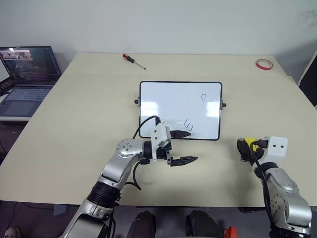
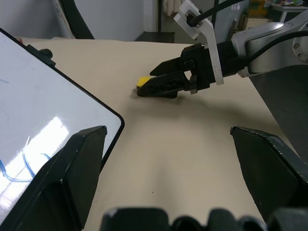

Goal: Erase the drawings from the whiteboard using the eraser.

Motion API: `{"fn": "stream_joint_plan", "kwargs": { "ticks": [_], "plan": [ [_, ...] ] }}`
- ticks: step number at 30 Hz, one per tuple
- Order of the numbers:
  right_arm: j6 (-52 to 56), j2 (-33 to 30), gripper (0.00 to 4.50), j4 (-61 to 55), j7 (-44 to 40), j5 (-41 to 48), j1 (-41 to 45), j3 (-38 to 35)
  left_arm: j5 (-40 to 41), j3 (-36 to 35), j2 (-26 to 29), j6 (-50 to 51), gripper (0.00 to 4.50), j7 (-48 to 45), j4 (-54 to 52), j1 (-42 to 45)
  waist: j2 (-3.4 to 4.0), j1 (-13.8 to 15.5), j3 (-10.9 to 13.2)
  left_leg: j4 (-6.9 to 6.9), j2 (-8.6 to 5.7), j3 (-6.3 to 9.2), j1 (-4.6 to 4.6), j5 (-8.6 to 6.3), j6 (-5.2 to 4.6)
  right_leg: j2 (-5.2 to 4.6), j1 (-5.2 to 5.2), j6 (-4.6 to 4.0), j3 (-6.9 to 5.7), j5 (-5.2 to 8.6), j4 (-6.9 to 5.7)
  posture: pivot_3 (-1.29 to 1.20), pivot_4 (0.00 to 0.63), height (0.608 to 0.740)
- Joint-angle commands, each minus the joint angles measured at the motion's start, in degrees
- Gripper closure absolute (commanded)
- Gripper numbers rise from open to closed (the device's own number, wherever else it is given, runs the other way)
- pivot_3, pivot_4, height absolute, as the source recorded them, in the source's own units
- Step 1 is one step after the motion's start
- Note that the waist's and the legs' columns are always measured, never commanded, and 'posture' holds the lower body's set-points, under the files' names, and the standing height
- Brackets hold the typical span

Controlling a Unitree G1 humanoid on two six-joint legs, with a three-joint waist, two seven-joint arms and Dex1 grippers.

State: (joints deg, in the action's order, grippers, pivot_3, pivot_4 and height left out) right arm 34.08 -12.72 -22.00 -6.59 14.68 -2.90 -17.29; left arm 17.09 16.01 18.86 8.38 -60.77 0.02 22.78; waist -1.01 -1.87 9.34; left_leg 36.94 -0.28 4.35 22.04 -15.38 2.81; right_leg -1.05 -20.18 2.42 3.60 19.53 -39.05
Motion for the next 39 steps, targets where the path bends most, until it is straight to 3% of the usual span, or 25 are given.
{"fn": "stream_joint_plan", "kwargs": {
  "ticks": [1, 39],
  "plan": [
    [-1.38, -0.54, 0.03, -0.51, -0.01, 0.14, 1.2, -0.4, -0.04, 0.4, -0.01, -0.51, 0.0, -0.27, -2.05, -0.02, 0.0, 0.0, 0.0, 0.0, 0.0, 0.0, 0.0, 0.0, 0.0, 0.0, 0.0, 0.0, 0.0, 0.0, 0.0, 0.0, 0.15, 0.74],
    [-1.09, -0.05, 0.03, 1.61, 0.66, 0.43, 2.09, -0.17, -0.17, 0.05, -0.3, -0.4, 0.0, 0.06, -1.73, 0.63, 0.0, 0.01, 0.0, 0.0, 0.0, 0.0, 0.0, 0.0, 0.0, 0.0, 0.0, 0.0, 0.0, 0.0, 0.0, 0.0, 0.15, 0.74]
  ]
}}
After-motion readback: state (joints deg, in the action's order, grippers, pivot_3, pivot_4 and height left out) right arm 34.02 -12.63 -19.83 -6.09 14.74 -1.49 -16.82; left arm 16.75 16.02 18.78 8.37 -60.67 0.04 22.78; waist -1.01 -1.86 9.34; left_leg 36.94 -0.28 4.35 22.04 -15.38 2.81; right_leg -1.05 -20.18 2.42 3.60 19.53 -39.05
